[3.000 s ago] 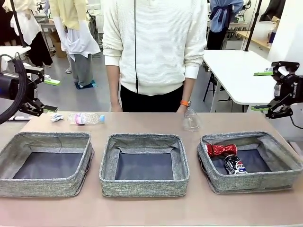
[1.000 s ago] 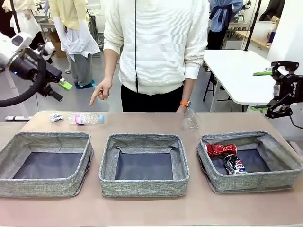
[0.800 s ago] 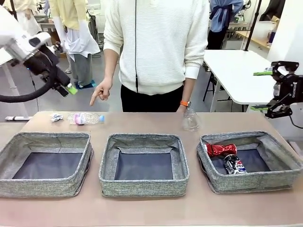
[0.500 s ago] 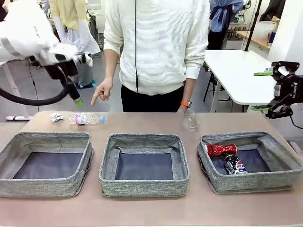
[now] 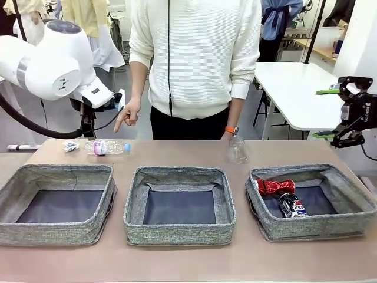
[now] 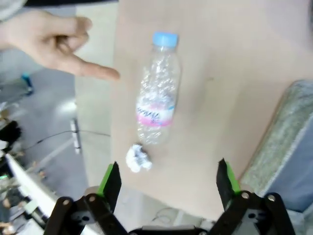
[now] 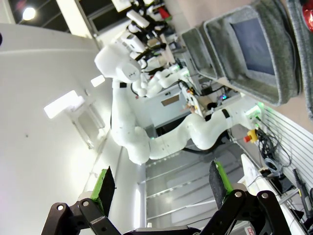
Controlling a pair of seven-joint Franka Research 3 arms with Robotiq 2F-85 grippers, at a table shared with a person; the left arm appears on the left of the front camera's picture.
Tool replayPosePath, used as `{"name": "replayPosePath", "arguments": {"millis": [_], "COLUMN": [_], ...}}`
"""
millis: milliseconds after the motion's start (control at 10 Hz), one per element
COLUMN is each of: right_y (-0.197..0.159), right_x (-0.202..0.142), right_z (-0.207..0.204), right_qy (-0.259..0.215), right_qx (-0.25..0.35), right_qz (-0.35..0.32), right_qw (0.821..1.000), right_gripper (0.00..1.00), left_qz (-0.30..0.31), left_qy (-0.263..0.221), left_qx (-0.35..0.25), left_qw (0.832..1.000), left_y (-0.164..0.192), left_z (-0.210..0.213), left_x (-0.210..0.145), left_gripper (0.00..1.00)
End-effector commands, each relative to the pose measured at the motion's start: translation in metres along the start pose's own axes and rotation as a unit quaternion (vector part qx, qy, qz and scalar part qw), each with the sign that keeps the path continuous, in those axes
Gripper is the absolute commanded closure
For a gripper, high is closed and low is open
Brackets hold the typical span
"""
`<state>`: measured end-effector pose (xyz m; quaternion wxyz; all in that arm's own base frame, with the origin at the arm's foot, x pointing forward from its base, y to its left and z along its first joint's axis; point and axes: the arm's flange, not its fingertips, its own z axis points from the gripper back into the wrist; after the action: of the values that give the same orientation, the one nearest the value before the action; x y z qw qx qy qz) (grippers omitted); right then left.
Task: Sort the waste into the appropriate baskets.
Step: Pick up the waste item pointed out by the person.
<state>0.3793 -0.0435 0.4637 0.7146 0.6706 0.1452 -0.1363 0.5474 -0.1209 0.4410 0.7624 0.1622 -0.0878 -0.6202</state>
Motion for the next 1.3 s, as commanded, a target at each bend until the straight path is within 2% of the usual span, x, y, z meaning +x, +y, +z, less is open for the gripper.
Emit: {"name": "replayPosePath", "arguments": {"millis": [0, 300, 400, 500, 600, 800, 900, 1200], "right_y": [0.003, 0.003, 0.003, 0.003, 0.003, 0.003, 0.003, 0.003], "right_x": [0.001, 0.001, 0.001, 0.001, 0.001, 0.001, 0.001, 0.001], "right_z": [-0.001, -0.001, -0.001, -0.001, -0.001, -0.001, -0.001, -0.001], "right_qy": [-0.004, -0.004, -0.004, -0.004, -0.004, -0.004, -0.004, -0.004], "right_qx": [0.004, 0.004, 0.004, 0.004, 0.004, 0.004, 0.004, 0.004], "right_qz": [0.004, 0.004, 0.004, 0.004, 0.004, 0.004, 0.004, 0.004], "right_qw": [1.000, 1.000, 1.000, 1.000, 1.000, 1.000, 1.000, 1.000], "right_gripper": [0.00, 0.00, 0.00, 0.00, 0.00, 0.00, 0.00, 0.00], "left_qz": [0.029, 0.029, 0.032, 0.063, 0.081, 0.059, 0.022, -0.007], "left_qy": [-0.026, -0.019, 0.006, 0.036, 0.037, -0.001, -0.030, -0.087], "left_qx": [-0.042, -0.033, -0.037, -0.028, -0.027, -0.046, -0.059, -0.092], "left_qw": [0.998, 0.999, 0.999, 0.997, 0.996, 0.997, 0.998, 0.992], "left_y": [0.001, -0.003, 0.006, 0.014, 0.028, 0.059, 0.073, 0.093], "left_z": [0.012, 0.003, -0.004, -0.011, -0.022, -0.052, -0.073, -0.116], "left_x": [-0.001, 0.004, 0.010, 0.010, 0.006, -0.006, -0.017, -0.038], "left_gripper": [0.00, 0.00, 0.00, 0.00, 0.00, 0.00, 0.00, 0.00]}}
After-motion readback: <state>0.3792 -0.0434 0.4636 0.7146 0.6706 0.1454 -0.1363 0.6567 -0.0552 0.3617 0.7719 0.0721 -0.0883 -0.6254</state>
